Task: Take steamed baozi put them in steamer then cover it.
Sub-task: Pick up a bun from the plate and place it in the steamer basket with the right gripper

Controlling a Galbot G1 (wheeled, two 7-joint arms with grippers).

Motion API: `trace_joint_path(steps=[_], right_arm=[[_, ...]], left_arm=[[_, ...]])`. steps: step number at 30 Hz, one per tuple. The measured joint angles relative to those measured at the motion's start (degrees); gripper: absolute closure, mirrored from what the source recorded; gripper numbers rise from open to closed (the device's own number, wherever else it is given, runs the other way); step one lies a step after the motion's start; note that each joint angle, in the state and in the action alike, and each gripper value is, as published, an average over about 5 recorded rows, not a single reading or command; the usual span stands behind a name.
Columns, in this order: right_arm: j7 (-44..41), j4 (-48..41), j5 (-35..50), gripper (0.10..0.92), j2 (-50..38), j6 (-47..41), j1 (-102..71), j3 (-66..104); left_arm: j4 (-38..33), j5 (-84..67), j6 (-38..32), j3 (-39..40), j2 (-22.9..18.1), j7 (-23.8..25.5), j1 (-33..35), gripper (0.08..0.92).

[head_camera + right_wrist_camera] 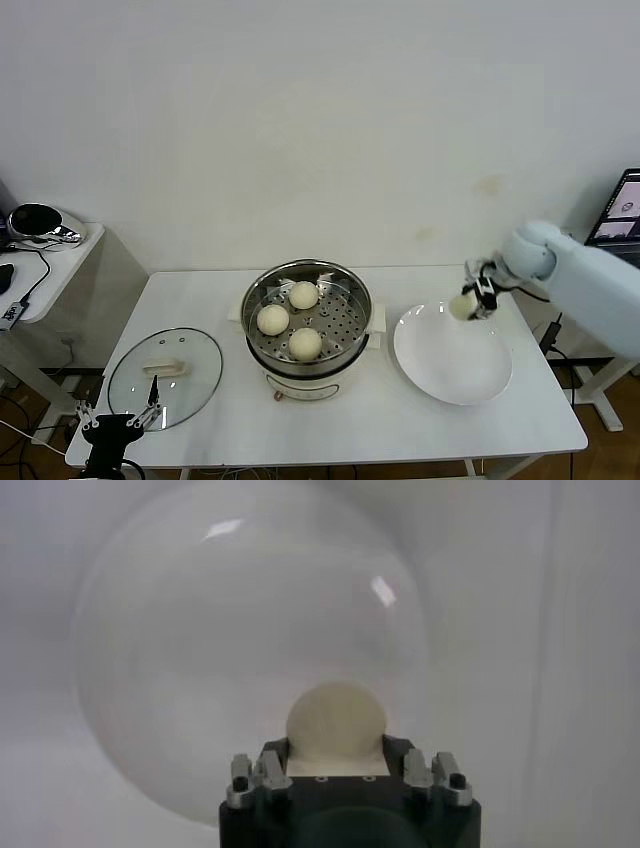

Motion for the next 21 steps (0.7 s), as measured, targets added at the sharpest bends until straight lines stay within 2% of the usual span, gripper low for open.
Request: trace_joint_path(steps=[10, 21], right_arm=[[6.1, 7.9, 17.4, 0.423, 6.1, -9.7, 17.0, -13.8], [13.2, 7.8, 30.9, 0.423, 18.2, -17.5, 20.9, -19.6]], left_arm=[[0.5, -0.3, -0.1, 0.5, 0.5, 0.0, -0.8, 0.177], [0.5, -1.0, -0.1, -0.2, 0.6, 0.0, -1.0, 0.177]])
